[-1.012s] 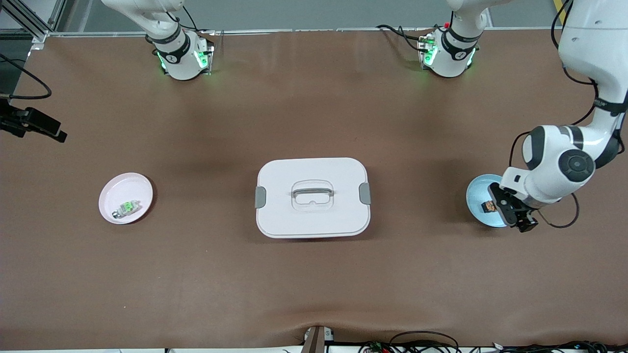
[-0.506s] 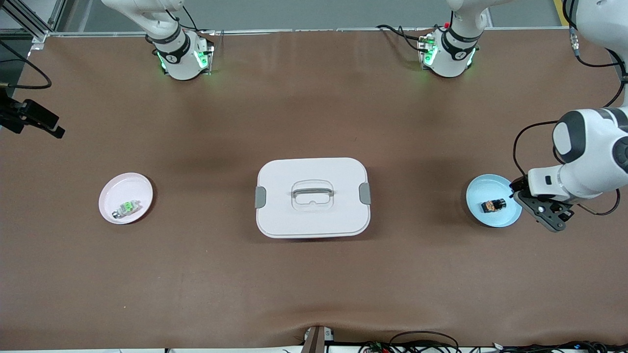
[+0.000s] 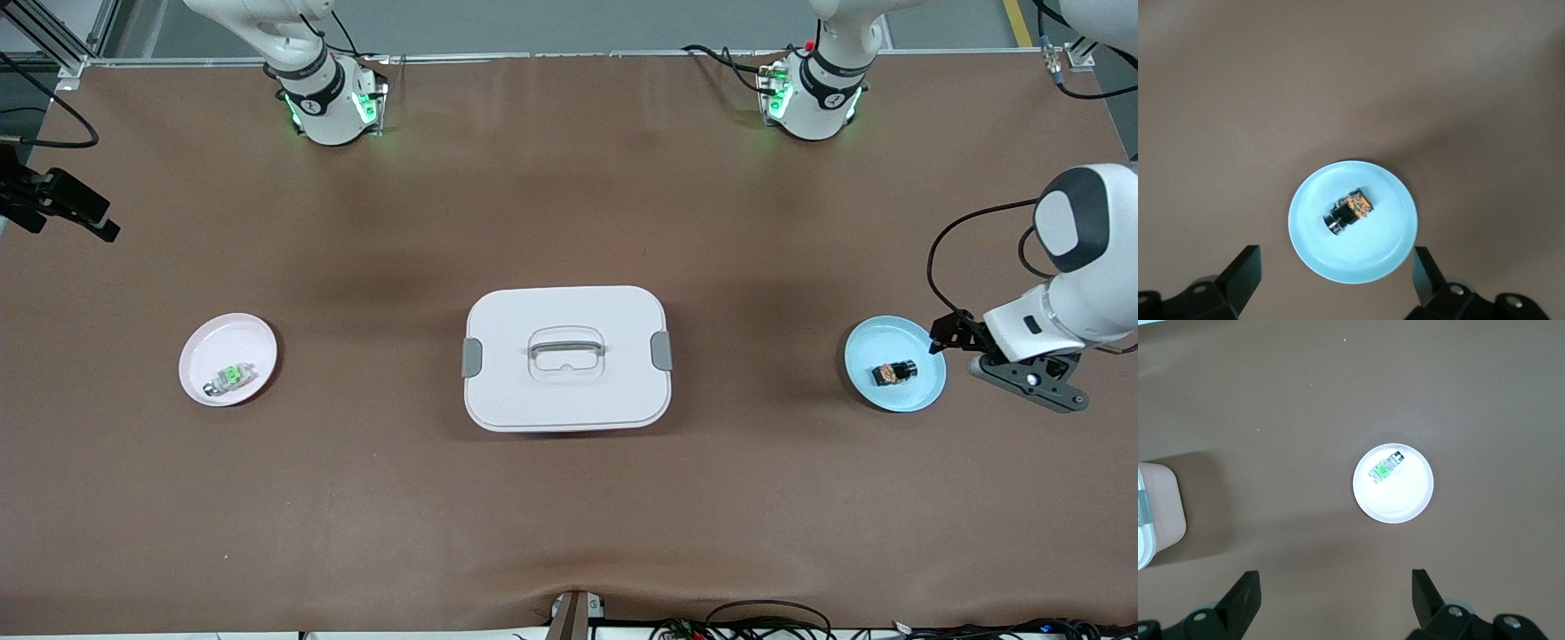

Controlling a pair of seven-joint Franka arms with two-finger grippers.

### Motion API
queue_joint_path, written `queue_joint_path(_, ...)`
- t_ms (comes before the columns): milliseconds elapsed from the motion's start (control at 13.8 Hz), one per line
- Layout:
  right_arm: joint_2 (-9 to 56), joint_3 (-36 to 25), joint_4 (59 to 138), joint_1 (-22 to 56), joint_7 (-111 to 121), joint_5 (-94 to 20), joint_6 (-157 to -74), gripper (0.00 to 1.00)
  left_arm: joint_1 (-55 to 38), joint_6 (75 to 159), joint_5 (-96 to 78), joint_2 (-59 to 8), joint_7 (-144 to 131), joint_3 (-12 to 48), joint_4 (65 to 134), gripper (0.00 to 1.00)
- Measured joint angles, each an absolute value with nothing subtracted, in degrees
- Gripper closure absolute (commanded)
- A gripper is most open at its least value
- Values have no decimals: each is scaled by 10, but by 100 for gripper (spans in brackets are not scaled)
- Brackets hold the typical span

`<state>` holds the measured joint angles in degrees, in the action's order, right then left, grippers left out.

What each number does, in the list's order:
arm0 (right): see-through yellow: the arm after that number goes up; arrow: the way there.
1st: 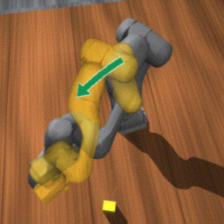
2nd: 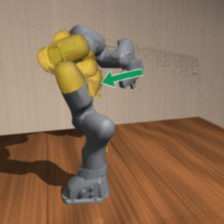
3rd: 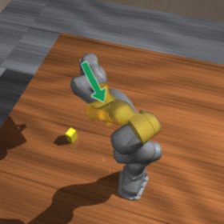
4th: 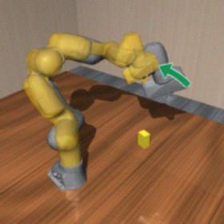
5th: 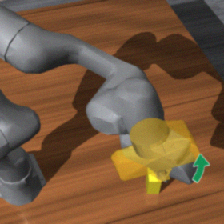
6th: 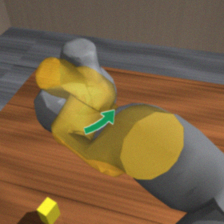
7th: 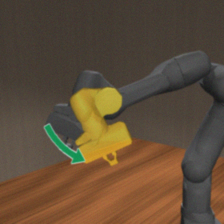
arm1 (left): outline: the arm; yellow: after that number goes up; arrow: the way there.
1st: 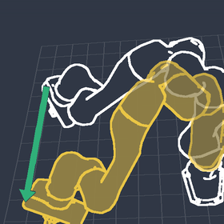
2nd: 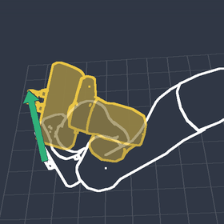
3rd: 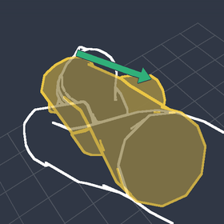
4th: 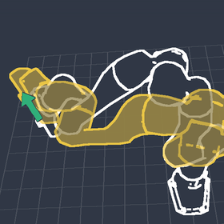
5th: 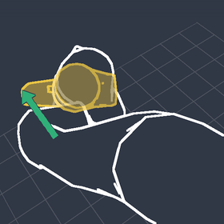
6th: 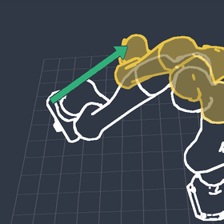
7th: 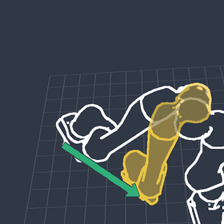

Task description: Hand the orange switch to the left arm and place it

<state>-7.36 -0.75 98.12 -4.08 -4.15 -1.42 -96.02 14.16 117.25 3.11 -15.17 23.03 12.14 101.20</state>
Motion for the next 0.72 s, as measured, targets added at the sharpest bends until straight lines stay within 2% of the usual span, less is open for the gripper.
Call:
queue_joint_path(289, -74, -7, 972, -41, -41, -14, -956, 0, 140, 1104, 31, -119, 71, 143, 986, 0)
queue_joint_path(723, -74, -8, 972, -41, -41, -14, -930, 0, 143, 1000, 31, -67, -22, 144, 952, 0)
